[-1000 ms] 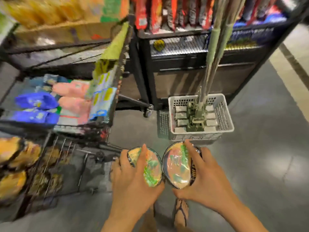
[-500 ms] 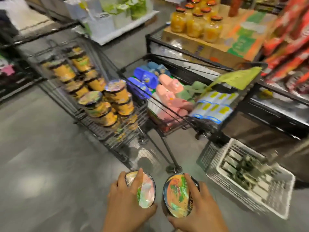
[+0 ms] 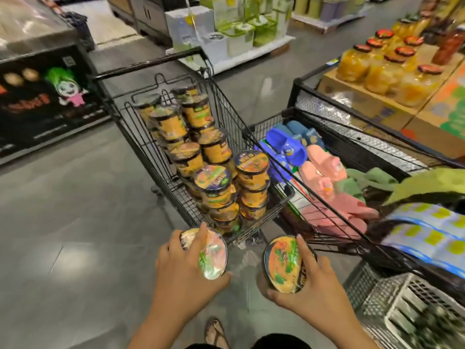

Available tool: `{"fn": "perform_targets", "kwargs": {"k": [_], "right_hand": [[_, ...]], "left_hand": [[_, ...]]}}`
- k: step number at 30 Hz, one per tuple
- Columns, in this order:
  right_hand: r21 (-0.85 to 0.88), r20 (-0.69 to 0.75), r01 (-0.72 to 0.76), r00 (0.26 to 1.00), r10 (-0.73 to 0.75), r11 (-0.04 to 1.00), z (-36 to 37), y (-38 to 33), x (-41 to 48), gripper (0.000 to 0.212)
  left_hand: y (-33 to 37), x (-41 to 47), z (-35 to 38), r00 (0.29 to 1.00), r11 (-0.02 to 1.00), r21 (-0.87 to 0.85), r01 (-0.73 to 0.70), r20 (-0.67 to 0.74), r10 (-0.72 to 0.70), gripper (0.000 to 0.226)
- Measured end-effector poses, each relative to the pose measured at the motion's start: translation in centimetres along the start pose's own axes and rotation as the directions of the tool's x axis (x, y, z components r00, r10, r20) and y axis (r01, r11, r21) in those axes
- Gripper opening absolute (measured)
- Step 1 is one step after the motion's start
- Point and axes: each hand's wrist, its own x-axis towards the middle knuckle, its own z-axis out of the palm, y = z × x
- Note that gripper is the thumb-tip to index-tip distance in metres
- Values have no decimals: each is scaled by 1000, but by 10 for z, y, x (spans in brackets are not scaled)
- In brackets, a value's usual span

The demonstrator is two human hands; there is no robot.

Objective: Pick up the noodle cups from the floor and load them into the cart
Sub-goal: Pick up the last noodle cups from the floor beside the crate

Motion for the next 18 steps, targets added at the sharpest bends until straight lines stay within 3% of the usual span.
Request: {"fn": "perform_targets", "kwargs": {"k": [3, 7, 11, 14, 18], "right_hand": [[17, 9, 53, 999, -53, 998, -9, -22, 29, 132], [6, 37, 170, 985, -171, 985, -37, -50, 85, 131], [82, 20, 293, 955, -295, 953, -70, -86, 167, 112], [77, 9, 358, 933, -360, 930, -92, -118, 242, 125], [-10, 62, 405, 913, -404, 914, -107, -171, 334, 130]], "left_hand": [[-10, 29, -16, 998, 998, 4, 57, 4, -57, 113], [-13, 76, -33, 990, 982, -128, 136, -22, -140, 112], [-14, 141, -54, 970, 958, -223, 182, -122, -213, 114], [-9, 196, -76, 945, 937, -275, 217, -181, -273, 115], [-1, 268, -89, 914, 902, -267, 340, -131, -383, 108]]}}
